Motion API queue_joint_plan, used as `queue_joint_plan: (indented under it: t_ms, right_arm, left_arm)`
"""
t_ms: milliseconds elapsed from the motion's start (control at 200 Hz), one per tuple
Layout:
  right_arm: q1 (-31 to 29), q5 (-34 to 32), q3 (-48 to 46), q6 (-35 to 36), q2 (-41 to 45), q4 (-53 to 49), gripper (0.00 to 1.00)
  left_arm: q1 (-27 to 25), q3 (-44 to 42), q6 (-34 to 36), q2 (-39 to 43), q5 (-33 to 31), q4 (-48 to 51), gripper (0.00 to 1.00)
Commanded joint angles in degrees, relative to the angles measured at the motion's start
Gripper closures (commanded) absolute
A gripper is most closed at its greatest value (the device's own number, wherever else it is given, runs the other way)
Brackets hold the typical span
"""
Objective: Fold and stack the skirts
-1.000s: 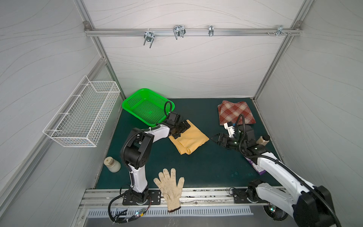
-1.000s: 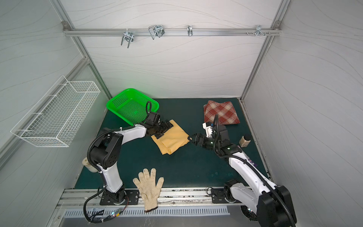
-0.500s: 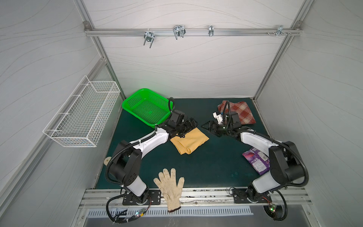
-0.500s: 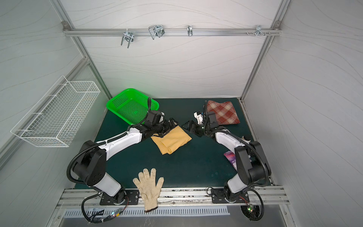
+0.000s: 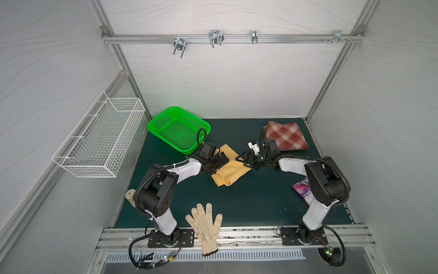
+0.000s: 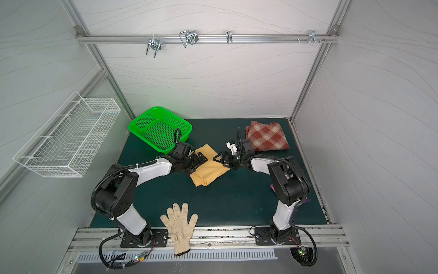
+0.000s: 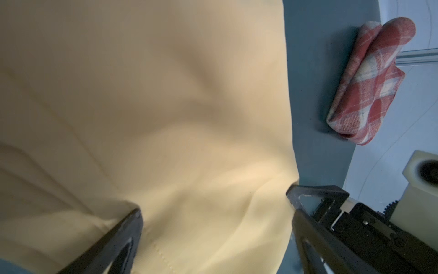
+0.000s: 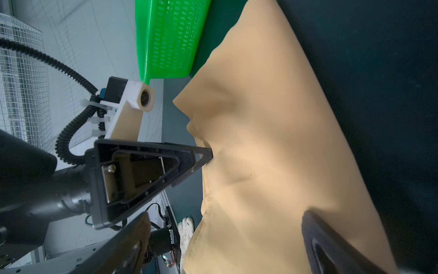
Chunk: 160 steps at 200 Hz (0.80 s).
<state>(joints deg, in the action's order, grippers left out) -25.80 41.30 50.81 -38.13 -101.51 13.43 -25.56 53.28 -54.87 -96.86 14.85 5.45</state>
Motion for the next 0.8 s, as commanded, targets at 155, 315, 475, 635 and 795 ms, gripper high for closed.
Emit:
queue_joint_plan:
  t_ms: [155, 315, 475, 635, 795]
  right_arm:
    - [-3.11, -4.81, -9.27, -1.82, 3.72, 4.51, 0.01]
    - [-6.99, -9.3, -15.03, -4.01, 4.71, 7.65, 0.01]
    - [-11.73, -14.25, -21.87, -12.13, 5.13, 16.71, 0.01]
    - [-21.95, -24.18, -23.08, -16.84, 8.31, 18.5, 0.01]
    - [-29.52, -29.22, -15.47, -16.27, 7.9, 14.03, 0.01]
  left_arm:
    - [1.83, 5.79, 4.44, -7.72, 0.52, 2.46, 0.01]
    - [1.83, 12.58, 6.68, -13.64, 1.02, 6.03, 0.01]
    - [1.83, 19.07, 9.51, -18.4, 1.41, 9.64, 0.01]
    - [1.61, 28.01, 14.59, -23.38, 2.49, 16.73, 0.01]
    - [0.59, 35.13, 17.64, -27.69, 5.7, 21.33, 0.01]
